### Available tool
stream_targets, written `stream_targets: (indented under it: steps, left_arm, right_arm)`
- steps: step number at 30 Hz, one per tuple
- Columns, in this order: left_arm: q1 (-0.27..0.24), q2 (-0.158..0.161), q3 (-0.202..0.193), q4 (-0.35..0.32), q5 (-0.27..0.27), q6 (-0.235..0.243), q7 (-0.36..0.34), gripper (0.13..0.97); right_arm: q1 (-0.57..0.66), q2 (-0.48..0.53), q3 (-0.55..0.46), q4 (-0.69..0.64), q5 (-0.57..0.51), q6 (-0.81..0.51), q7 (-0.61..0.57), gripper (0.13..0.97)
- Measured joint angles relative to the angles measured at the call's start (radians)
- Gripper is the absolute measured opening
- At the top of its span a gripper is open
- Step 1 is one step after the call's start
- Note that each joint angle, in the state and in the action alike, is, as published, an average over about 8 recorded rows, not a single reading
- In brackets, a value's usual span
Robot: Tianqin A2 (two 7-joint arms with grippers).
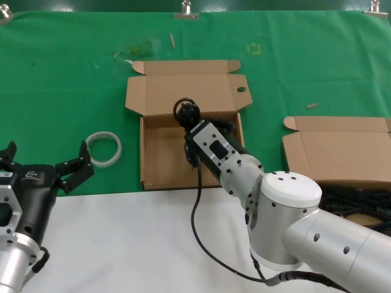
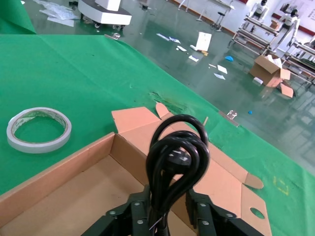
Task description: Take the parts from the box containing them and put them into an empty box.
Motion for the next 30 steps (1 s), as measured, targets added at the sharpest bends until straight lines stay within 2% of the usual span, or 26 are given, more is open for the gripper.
stream_targets:
  steps: [5, 14, 21, 30]
  left_arm:
    - [0.000, 0.000, 0.000, 0.000, 0.000, 0.000, 0.000, 0.966]
    - [0.000, 0.000, 0.000, 0.000, 0.000, 0.000, 0.000, 0.966]
    - [0.000, 0.000, 0.000, 0.000, 0.000, 0.000, 0.000, 0.966]
    - [0.000, 0.000, 0.000, 0.000, 0.000, 0.000, 0.000, 0.966]
  right_arm:
    - [0.000, 0.000, 0.000, 0.000, 0.000, 0.000, 0.000, 0.290]
    - [0.000, 0.000, 0.000, 0.000, 0.000, 0.000, 0.000, 0.435]
    - [-0.016, 0.000, 0.023, 0.010, -0.019, -0.010, 0.015, 0.615]
    - [-0.095, 0.000, 0.133, 0.057, -0.110, -0.057, 0.088, 0.793]
